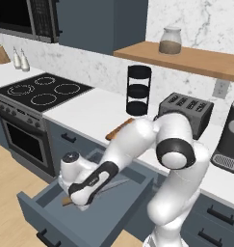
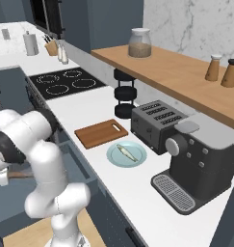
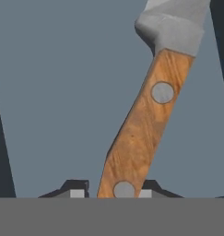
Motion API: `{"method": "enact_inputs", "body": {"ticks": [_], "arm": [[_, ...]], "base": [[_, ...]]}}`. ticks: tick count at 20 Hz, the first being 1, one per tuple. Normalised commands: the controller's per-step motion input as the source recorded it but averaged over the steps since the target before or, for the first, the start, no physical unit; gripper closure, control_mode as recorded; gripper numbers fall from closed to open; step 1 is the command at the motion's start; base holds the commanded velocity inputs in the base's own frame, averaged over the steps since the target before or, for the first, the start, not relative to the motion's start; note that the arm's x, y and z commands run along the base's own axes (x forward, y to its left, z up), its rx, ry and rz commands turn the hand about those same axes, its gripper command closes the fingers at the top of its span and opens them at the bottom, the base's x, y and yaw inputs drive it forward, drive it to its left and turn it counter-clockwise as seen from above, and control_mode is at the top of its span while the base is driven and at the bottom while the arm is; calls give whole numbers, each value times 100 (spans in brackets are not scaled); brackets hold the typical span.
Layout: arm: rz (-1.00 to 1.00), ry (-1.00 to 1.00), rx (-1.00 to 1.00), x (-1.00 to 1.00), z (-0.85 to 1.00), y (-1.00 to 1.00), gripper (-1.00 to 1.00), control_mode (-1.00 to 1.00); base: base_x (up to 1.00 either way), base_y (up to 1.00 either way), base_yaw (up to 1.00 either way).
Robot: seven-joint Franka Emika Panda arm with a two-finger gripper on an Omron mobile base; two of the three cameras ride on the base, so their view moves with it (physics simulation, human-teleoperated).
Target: Pick up the knife from the drawer and place it on the cutting board. Then place the meat from the plate to the cutting board.
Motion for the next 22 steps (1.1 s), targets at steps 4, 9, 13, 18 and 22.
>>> {"method": "enact_inputs", "body": {"ticks": [4,9,13,18,22], "arm": [[0,-3,0,-53,100,2,100,-100],[0,0,0,6,100,-7,100,-100],[0,0,0,40,100,-27,100,-100],[3,0,0,44,92,-17,100,-100],[3,0,0,52,44,-35,100,-100]], "base": [[0,0,0],[0,0,0],[0,0,0],[0,0,0],[0,0,0]]}}
